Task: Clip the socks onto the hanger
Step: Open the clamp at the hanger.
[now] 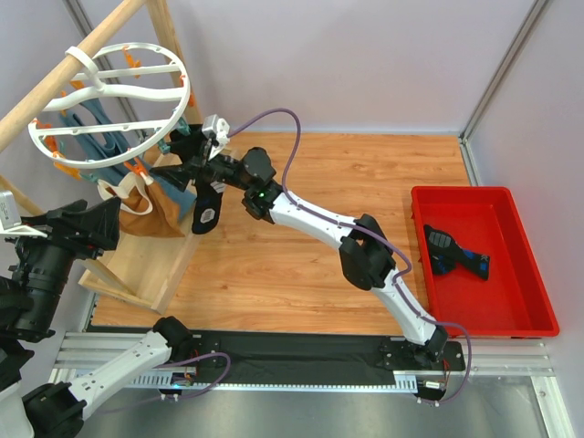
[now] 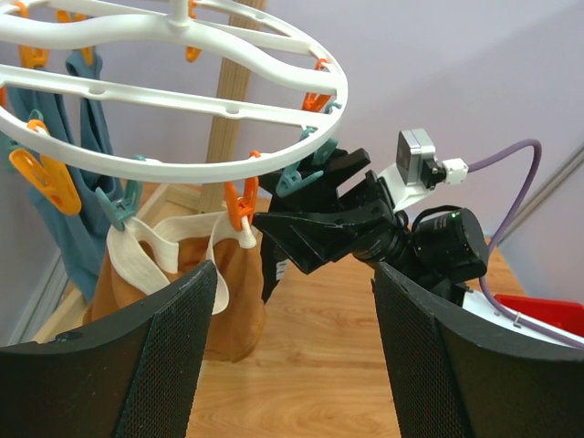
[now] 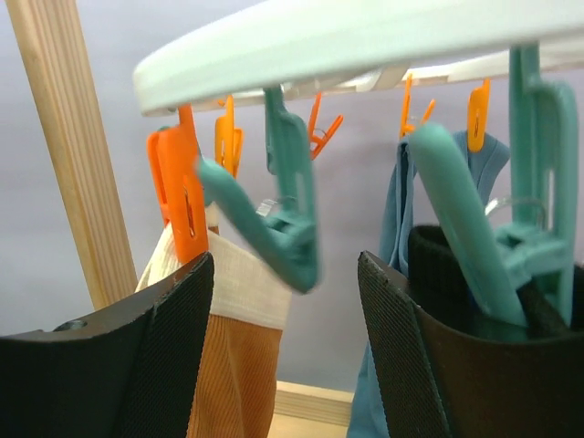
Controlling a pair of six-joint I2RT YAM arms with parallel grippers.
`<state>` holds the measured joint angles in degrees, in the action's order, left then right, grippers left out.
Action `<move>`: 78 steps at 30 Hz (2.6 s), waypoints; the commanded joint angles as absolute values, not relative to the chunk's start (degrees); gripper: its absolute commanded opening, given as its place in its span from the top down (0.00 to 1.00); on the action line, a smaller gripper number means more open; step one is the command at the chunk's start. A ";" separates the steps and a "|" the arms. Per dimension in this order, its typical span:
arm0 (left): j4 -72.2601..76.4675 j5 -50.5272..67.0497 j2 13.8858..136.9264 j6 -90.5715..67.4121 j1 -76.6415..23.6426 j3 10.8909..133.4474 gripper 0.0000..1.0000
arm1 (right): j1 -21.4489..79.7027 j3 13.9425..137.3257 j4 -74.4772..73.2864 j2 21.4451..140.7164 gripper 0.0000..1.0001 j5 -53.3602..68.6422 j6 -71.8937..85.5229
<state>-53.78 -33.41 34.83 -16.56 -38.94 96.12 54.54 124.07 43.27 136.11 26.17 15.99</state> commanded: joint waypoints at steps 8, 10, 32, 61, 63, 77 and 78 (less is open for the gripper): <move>-52.82 -32.34 35.24 -16.26 -39.02 96.15 0.23 | 53.96 124.89 46.84 132.72 0.41 29.70 15.29; -52.91 -31.91 35.24 -16.61 -39.02 95.98 0.23 | 53.96 124.54 47.11 132.54 0.44 29.88 15.47; -54.40 -31.20 36.04 -20.47 -39.02 96.15 0.23 | 54.05 123.31 48.78 130.26 0.68 31.82 20.04; -69.42 -35.32 55.54 -61.16 -39.02 113.28 0.26 | 59.06 115.49 10.11 113.47 1.00 13.99 -8.16; -72.67 -35.95 59.21 -64.50 -39.02 118.27 0.27 | 59.67 114.61 9.41 113.20 1.00 12.05 -13.17; -86.84 -42.10 71.18 -70.25 -36.75 130.25 0.41 | 61.52 109.95 13.89 110.30 1.00 4.22 -28.82; -86.75 -38.71 72.24 -69.88 -35.35 130.25 0.38 | 61.52 109.86 13.97 110.30 1.00 4.57 -29.61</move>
<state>-76.60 -40.47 70.04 -70.96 -37.50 128.49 61.12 110.41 11.51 113.36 6.42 -24.14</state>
